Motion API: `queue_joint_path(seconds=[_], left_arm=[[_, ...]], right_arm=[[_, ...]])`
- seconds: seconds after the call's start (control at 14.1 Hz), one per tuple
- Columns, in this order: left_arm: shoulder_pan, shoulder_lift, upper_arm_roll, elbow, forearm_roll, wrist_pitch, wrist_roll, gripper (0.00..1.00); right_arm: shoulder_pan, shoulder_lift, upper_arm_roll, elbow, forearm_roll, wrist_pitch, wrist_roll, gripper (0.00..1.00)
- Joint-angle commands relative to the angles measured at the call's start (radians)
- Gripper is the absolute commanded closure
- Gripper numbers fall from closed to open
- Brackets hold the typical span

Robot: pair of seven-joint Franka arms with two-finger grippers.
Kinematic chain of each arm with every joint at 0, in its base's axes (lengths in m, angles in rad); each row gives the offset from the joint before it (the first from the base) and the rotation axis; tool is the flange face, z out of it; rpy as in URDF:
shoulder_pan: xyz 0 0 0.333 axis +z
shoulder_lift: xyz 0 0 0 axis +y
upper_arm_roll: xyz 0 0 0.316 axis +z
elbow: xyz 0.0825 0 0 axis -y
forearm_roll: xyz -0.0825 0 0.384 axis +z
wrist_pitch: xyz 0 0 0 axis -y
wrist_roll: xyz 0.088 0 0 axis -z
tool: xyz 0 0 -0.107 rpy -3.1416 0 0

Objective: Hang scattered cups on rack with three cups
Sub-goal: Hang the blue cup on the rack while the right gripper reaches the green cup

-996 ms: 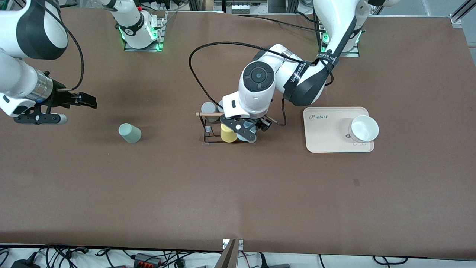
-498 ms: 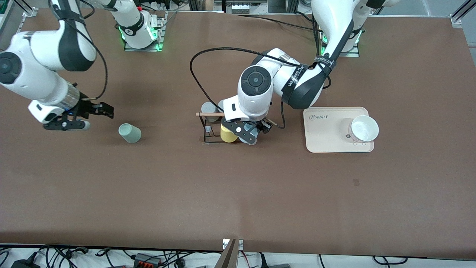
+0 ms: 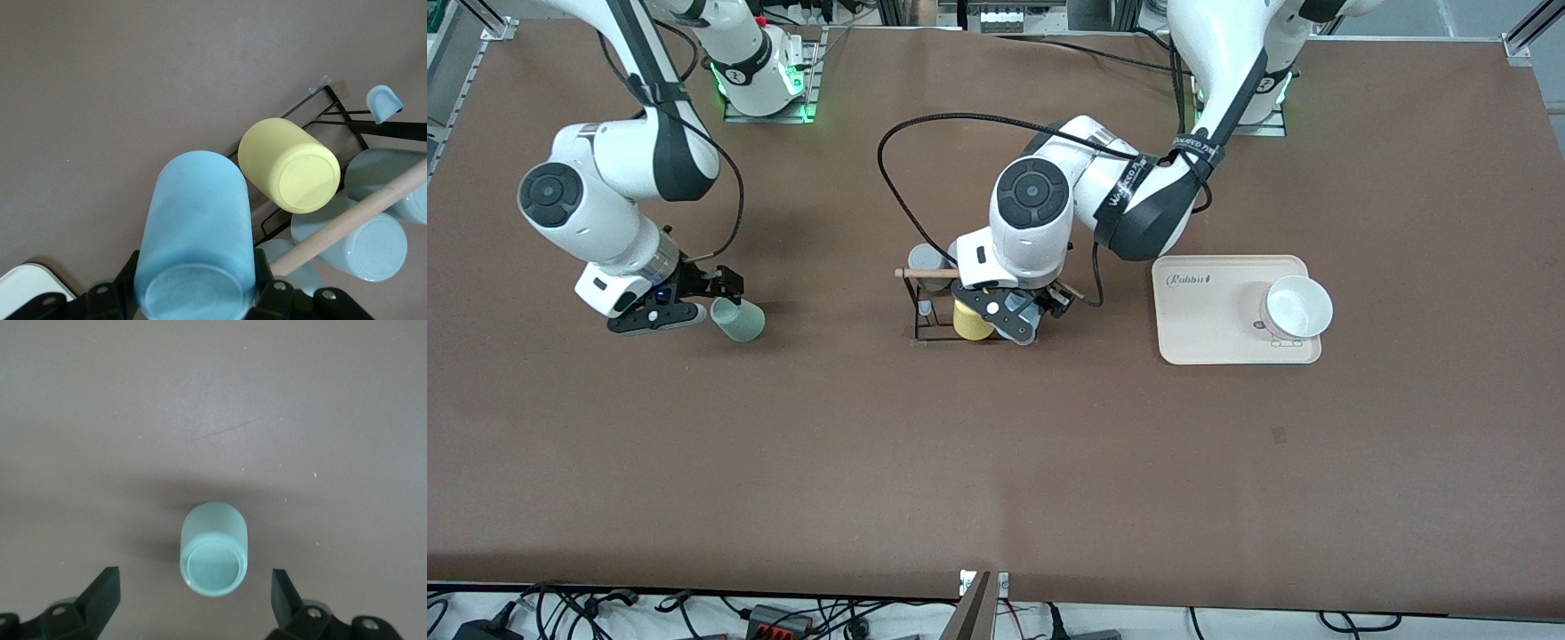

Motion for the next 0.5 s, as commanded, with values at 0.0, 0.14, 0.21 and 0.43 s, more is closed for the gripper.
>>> queue_joint_path(seconds=[0.0, 0.14, 0.21, 0.43], left_arm=[[-0.014, 0.028, -0.004, 0.057, 0.019, -0.086, 0.006, 0.69], [-0.014, 0.030, 0.001, 0.108, 0.020, -0.149, 0.006, 0.69], [-0.014, 0.030, 0.001, 0.105, 0.022, -0.153, 0.005, 0.69], [-0.015, 0.036, 0.001, 0.103, 0.025, -0.147, 0.006, 0.69]], right_arm=[[-0.009, 0.009, -0.001, -0.038, -0.004, 0.054, -0.023, 0.00], [-0.031, 0.034, -0.001, -0.041, -0.004, 0.058, -0.020, 0.00], [-0.034, 0.048, -0.001, -0.042, -0.004, 0.066, -0.020, 0.00], [-0.032, 0.063, -0.001, -0.071, -0.004, 0.112, -0.019, 0.00]])
